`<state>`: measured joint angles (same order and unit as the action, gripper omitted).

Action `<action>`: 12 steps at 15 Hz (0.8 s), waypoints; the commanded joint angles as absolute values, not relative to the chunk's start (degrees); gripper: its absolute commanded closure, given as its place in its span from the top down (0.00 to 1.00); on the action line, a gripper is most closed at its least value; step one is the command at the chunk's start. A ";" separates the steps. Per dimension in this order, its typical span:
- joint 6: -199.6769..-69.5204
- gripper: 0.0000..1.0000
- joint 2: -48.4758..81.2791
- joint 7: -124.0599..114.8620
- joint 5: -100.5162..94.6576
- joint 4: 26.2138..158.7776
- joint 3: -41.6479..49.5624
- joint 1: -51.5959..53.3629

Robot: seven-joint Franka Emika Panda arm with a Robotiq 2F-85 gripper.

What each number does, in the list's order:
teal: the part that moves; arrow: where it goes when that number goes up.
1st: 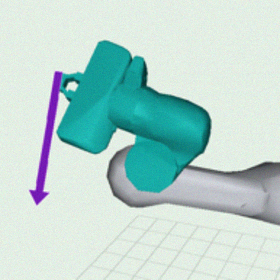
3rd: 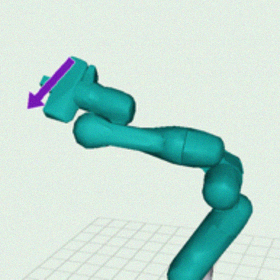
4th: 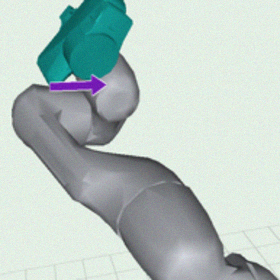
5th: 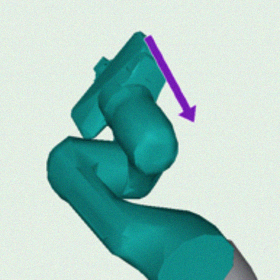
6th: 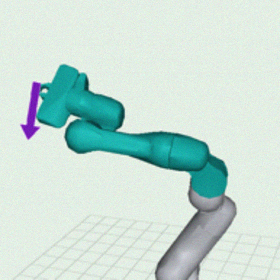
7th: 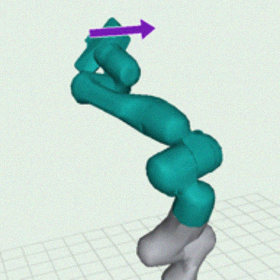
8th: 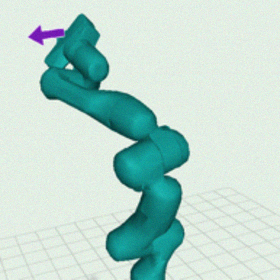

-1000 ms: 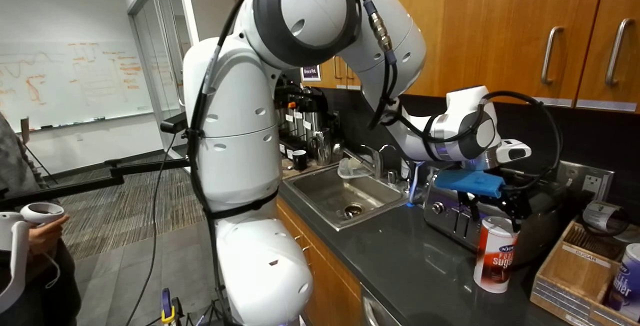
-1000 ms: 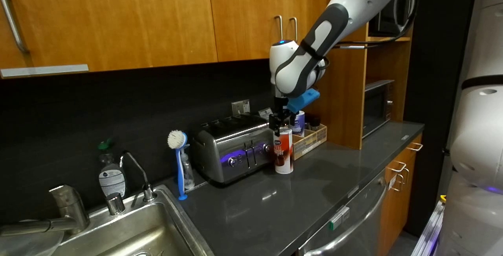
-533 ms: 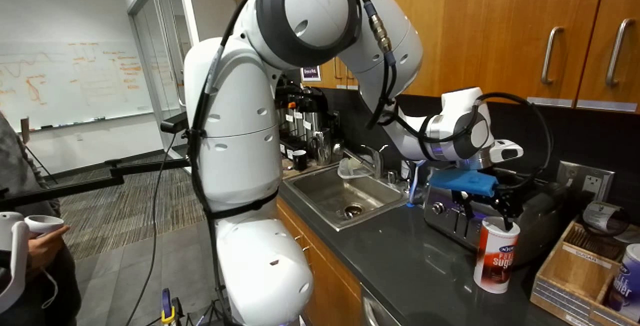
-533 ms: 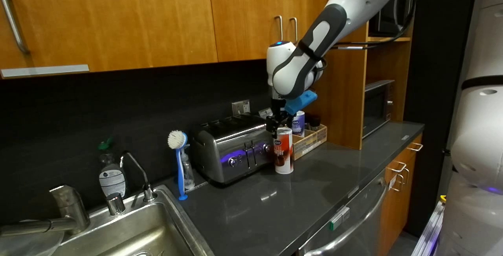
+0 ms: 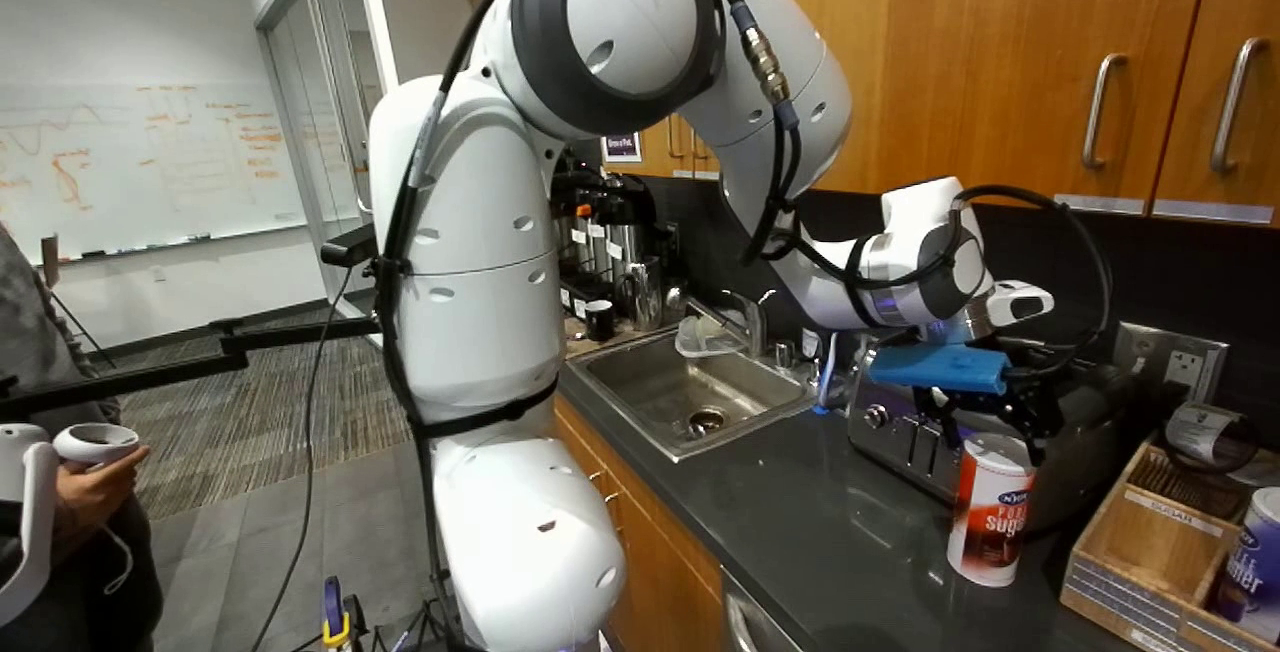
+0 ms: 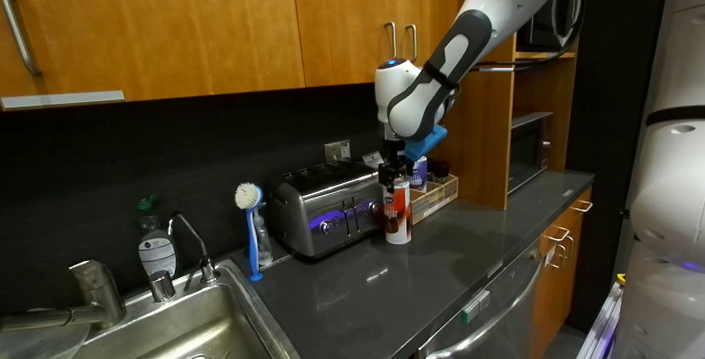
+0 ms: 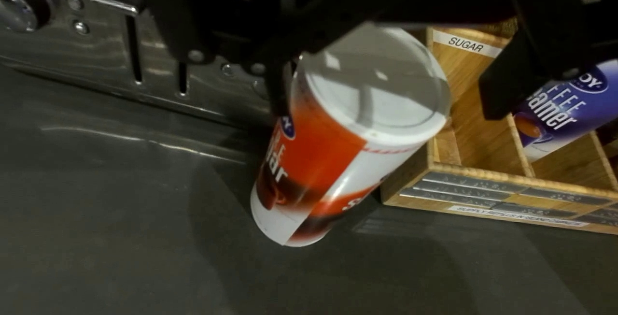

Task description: Put the white container in the box

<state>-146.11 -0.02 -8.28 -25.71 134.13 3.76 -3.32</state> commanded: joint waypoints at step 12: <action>-147.47 1.00 3.68 -10.37 -27.57 130.29 4.24 -2.73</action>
<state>-146.43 3.12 -8.39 -24.17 131.38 3.58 -2.88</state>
